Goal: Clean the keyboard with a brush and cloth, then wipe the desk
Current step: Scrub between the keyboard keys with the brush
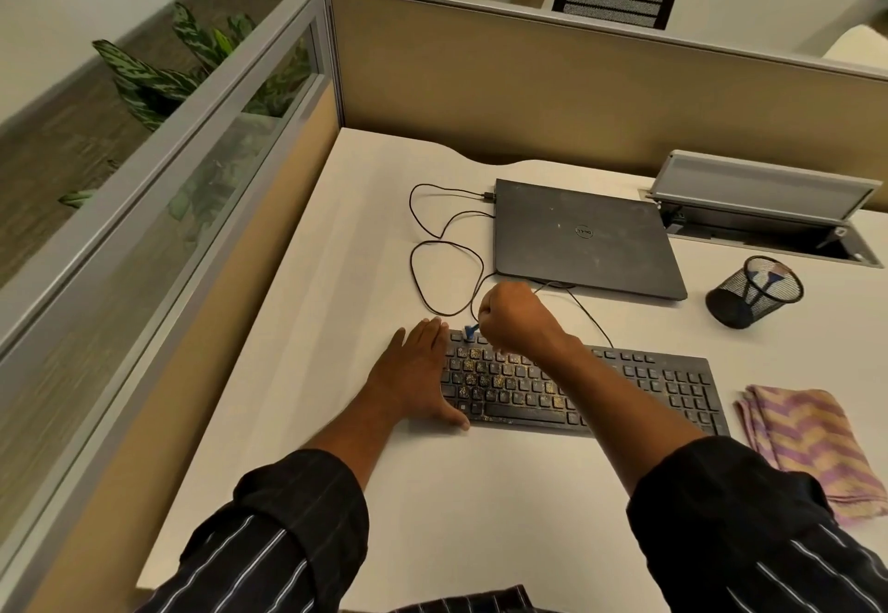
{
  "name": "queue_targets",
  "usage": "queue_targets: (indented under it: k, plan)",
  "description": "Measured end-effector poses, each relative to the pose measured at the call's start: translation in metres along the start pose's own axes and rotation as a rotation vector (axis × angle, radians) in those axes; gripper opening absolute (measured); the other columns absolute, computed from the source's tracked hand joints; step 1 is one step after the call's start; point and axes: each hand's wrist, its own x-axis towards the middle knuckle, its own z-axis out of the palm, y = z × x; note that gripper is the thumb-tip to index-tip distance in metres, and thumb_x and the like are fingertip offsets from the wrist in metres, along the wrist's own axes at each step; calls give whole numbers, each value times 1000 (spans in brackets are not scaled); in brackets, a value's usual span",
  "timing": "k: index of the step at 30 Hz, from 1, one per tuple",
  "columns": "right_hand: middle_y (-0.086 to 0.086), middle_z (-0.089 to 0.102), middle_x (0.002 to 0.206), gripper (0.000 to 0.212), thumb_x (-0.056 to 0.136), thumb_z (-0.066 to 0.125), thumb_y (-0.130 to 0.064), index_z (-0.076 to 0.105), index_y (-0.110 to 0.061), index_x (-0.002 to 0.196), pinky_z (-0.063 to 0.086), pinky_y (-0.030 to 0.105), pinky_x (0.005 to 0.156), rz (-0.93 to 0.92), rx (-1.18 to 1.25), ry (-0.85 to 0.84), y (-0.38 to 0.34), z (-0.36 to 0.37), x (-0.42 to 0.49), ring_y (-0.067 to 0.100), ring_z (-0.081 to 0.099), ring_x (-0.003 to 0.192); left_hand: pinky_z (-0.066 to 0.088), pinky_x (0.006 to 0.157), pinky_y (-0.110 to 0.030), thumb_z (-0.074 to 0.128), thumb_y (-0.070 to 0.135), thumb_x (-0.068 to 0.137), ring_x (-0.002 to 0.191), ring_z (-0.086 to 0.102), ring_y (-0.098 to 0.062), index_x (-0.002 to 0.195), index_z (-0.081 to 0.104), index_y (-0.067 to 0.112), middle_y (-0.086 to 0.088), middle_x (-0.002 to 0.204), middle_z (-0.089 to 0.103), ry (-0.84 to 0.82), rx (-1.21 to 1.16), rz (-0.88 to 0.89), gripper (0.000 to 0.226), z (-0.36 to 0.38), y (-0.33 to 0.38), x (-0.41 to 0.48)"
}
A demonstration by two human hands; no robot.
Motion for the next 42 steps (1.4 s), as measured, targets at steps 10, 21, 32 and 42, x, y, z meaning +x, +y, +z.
queue_targets:
  k: [10,21,32,42]
  plan:
    - [10,72,97,24,90,53,-6,73,-7,102,56,29,70,-126,-65,48,-5,3,5,19,65,79,3,124,-53,63,92,56,155,-1,-23,158,-1,8,-9,167,3,-2,10,-36,147,1,-1,-3]
    - [11,71,100,22,90,59,-6,71,-9,108,57,34,75,-232,-237,23,-13,1,2,23,65,84,5,123,-58,59,97,52,155,-1,-25,158,-6,9,-9,168,0,-36,-12,-90,152,7,-7,-4]
    - [8,71,102,22,88,62,-7,71,-9,108,56,33,79,-240,-267,-32,-14,4,2,20,65,87,3,122,-60,64,93,52,155,-10,-25,158,-13,11,-8,168,-10,-102,-40,-116,154,4,-8,-3]
    - [11,71,101,22,89,63,-9,71,-7,109,56,31,76,-201,-205,-4,-15,8,4,20,65,83,3,122,-60,65,93,52,154,-11,-27,157,-13,9,-10,168,-12,-87,-55,-139,155,3,-8,-6]
